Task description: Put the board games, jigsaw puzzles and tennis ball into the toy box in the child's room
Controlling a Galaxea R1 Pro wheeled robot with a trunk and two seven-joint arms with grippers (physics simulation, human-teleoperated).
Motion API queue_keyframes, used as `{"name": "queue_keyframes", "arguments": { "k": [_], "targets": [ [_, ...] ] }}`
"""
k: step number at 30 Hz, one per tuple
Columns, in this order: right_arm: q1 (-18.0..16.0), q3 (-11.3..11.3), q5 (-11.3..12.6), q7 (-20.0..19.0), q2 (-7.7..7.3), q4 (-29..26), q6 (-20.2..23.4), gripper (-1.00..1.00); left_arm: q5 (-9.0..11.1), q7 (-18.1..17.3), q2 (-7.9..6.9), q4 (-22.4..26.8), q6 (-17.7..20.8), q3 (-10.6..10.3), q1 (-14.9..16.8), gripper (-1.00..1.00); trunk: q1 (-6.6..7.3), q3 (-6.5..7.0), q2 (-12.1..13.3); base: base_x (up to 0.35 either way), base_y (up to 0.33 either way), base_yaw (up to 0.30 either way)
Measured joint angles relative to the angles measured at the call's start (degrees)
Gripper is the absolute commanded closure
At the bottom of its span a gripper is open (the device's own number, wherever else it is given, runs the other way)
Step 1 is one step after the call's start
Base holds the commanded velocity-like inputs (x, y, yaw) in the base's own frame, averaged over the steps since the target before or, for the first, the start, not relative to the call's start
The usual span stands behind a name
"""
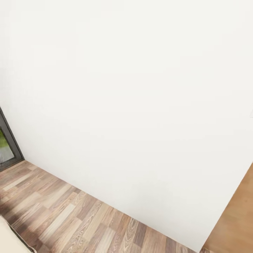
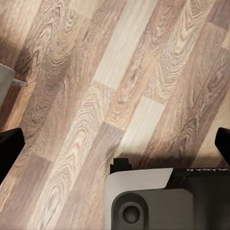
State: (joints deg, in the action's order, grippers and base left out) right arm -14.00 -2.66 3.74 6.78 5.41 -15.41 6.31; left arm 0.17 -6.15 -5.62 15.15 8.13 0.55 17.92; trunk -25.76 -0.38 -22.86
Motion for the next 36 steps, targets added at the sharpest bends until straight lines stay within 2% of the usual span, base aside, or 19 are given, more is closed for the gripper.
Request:
{"name": "queue_keyframes", "arguments": {
  "k": [8, 36],
  "targets": [
    [0.00, 0.00, 0.00, -0.02, 0.00, 0.00, -0.04, -1.00, 0.00, 0.04, 0.00, -0.03, -1.26, 0.00, 0.00, -1.00, 0.00, 0.00, 0.00, 0.000, 0.000, 0.293],
    [0.00, 0.00, -0.05, -0.04, 0.00, -0.01, -0.07, -1.00, 0.00, 0.04, 0.00, -0.04, -1.45, 0.00, 0.00, -1.00, 0.00, 0.00, 0.00, 0.000, 0.000, 0.293]
  ]
}}
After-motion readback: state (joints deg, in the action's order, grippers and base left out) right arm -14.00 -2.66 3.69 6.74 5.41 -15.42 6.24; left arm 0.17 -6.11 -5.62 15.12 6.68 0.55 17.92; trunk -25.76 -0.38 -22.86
